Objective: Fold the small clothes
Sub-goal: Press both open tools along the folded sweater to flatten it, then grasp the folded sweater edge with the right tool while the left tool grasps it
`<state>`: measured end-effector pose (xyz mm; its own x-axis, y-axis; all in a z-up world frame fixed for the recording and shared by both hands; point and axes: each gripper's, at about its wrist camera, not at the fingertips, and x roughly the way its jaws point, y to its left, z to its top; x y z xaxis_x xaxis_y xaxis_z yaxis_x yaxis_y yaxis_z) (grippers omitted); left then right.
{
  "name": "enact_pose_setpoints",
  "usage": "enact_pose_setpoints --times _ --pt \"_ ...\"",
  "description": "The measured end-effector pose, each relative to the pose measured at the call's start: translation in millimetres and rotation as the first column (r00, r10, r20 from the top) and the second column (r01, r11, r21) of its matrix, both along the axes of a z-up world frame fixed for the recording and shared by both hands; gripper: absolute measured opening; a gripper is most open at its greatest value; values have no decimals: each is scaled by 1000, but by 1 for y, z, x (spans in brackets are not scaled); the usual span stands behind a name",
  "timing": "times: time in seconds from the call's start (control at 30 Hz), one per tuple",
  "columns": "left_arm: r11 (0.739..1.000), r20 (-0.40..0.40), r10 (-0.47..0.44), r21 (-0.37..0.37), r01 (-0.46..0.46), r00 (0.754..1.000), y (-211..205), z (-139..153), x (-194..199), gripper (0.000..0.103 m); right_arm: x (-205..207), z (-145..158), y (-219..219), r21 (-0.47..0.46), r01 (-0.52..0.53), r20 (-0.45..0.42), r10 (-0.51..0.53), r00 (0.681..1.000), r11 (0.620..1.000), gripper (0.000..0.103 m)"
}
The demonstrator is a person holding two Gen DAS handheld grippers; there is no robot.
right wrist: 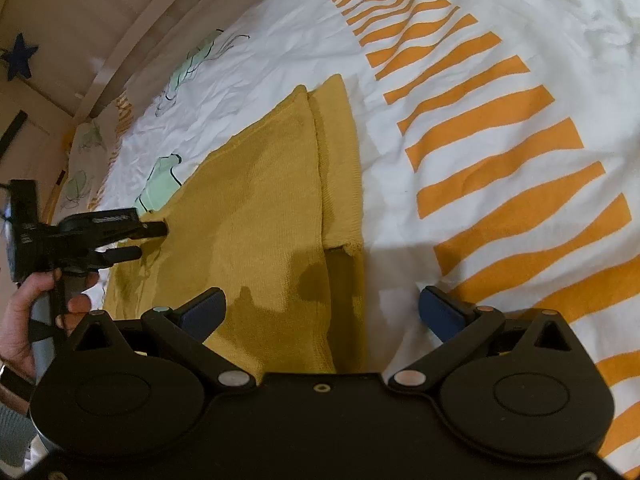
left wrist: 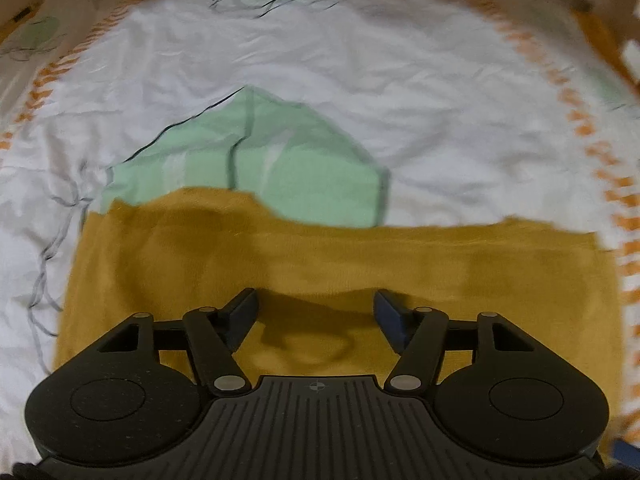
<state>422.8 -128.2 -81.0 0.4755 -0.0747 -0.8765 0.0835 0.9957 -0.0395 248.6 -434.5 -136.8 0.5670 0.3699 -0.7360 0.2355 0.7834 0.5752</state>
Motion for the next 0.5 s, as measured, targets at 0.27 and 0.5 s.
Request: enact_pose_setpoints --times 0.27,0.5 --pt "999 -55 -27 20 29 998 -23 -20 1 65 1 -3 -7 50 18 1 -18 1000 999 103" --pt "992 -34 -99 77 102 994 -39 -7 -5 57 0 -3 -11 159 5 2 -6 1000 987 103"
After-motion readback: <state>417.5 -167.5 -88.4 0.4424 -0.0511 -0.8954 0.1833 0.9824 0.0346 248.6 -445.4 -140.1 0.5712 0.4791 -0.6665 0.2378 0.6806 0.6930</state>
